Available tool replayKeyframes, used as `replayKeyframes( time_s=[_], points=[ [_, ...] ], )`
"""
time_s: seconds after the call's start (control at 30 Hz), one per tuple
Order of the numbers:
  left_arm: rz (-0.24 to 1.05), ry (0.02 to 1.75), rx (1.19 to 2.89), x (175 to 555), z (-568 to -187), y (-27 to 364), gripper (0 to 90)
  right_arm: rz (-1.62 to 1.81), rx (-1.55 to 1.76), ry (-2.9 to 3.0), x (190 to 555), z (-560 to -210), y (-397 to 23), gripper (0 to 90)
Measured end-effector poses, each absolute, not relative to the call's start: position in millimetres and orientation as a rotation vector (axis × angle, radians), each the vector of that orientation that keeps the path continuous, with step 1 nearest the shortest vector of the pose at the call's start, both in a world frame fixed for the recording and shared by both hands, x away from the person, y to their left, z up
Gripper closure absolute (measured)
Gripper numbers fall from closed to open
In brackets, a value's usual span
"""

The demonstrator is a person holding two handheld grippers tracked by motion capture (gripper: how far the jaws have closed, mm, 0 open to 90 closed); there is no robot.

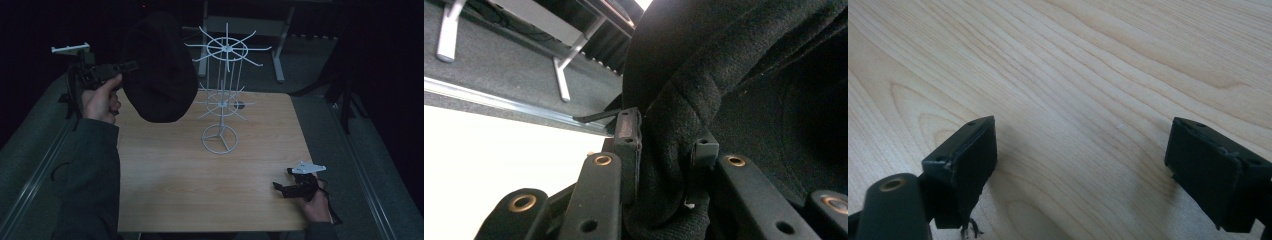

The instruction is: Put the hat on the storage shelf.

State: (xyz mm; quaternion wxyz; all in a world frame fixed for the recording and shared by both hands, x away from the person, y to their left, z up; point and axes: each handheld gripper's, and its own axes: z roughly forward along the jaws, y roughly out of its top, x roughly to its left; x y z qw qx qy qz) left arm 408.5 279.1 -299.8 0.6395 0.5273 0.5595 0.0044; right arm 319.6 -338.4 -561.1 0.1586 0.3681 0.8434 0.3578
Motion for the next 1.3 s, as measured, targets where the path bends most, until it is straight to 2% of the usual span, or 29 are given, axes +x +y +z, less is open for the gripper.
replayKeyframes(
  time_s=[1.3],
  points=[
    [0.0,1.32,1.123,421,-296,261,74.5,1.023,1.056,2.409,319,-561,-338,13.5]
  ],
)
